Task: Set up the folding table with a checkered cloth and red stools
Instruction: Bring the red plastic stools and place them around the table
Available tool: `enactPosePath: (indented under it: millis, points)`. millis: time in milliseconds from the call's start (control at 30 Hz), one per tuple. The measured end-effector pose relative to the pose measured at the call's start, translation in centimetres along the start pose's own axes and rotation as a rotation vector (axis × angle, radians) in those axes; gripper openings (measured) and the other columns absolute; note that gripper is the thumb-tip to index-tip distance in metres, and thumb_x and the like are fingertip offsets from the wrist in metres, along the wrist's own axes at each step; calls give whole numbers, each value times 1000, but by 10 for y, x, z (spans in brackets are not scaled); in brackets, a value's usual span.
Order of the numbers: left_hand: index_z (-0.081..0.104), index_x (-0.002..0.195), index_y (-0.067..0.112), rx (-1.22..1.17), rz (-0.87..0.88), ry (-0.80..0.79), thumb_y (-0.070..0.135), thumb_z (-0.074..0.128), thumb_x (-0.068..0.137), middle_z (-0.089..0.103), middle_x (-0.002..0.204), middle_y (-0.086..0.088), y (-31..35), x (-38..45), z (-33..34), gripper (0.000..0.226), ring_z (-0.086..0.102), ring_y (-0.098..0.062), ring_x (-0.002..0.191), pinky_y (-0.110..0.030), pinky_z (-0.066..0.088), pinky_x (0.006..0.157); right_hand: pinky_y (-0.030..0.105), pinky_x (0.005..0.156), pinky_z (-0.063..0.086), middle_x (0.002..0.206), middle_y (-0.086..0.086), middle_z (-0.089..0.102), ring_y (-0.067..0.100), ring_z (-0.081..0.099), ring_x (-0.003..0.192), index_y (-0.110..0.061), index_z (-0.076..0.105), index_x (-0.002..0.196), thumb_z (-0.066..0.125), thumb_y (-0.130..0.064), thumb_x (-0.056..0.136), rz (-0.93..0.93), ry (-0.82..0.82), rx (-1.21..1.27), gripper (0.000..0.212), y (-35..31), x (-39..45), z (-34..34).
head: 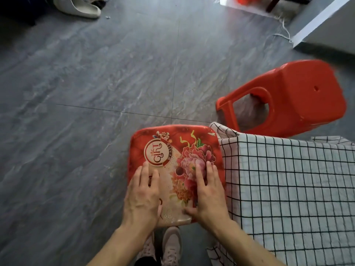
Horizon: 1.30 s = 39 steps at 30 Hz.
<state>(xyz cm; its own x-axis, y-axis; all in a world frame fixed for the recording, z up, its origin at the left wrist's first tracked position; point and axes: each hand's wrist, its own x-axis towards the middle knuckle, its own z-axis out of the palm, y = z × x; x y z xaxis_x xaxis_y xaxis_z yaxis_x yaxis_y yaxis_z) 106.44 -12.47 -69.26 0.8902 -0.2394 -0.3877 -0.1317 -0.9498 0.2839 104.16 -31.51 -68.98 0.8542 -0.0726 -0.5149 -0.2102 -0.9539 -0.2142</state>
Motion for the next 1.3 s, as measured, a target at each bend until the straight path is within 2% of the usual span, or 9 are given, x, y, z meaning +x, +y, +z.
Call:
enactPosePath:
  millis: [100,233,400,533,667,800,1033,1200,1300]
  points:
    - [53,134,3,48,-1,-96,39,93,27,43,144,-25,2,0,-4,120,47,-39,127,-44,48,96,49,123,3,159,12,-26,33,-25,146,-20,-29,148,79,-59,67,36,-46,-25,141,-7,2,0]
    - [7,152,9,90,-27,-207,41,70,77,-5,159,-18,8,7,-10,103,2,-36,145,-41,14,120,53,121,3,159,14,-23,36,-24,146,-18,-27,150,82,-56,65,40,-82,-26,143,-7,6,-2]
    - [12,152,16,-17,-209,-319,67,62,73,2,161,-8,4,9,-44,107,3,-30,147,-49,16,119,56,120,11,159,18,-20,39,-19,147,-16,-23,151,84,-60,59,53,-140,-21,147,-13,6,-11]
    - [23,149,20,-124,-419,-88,67,59,78,9,161,-9,7,-50,-97,92,7,-29,147,-46,21,119,62,114,23,161,15,-4,38,4,148,-21,-6,154,73,-79,54,55,-250,67,139,-27,-1,-49]
    - [29,148,23,-113,-560,88,63,55,83,14,160,-7,12,-140,-160,81,13,-28,145,-41,23,117,53,109,37,148,10,37,30,35,135,-22,31,144,64,-67,77,-163,-187,109,88,-65,-40,-108]
    - [36,145,22,-224,-726,209,60,58,83,21,159,-9,16,-221,-223,76,20,-28,143,-38,24,116,49,106,40,148,9,38,31,41,131,-22,34,144,60,-54,87,-378,-163,107,70,-127,-107,-169]
    - [44,140,19,-364,-969,526,56,61,84,34,151,-8,9,-379,-280,69,29,-26,139,-37,29,113,46,105,40,147,6,37,30,38,133,-21,32,145,62,-46,85,-824,-226,-39,72,-243,-238,-211]
    - [44,137,20,-469,-1230,677,67,55,81,42,143,-4,7,-523,-260,75,34,-25,132,-40,39,105,50,104,41,142,4,39,28,37,134,-22,33,143,63,-42,85,-1149,-291,-235,68,-323,-349,-187]
    - [41,140,21,-578,-1374,805,70,57,79,34,150,-4,20,-617,-227,80,27,-23,138,-39,33,111,50,103,41,143,4,39,28,35,134,-21,32,143,61,-43,86,-1324,-303,-342,68,-355,-431,-154]
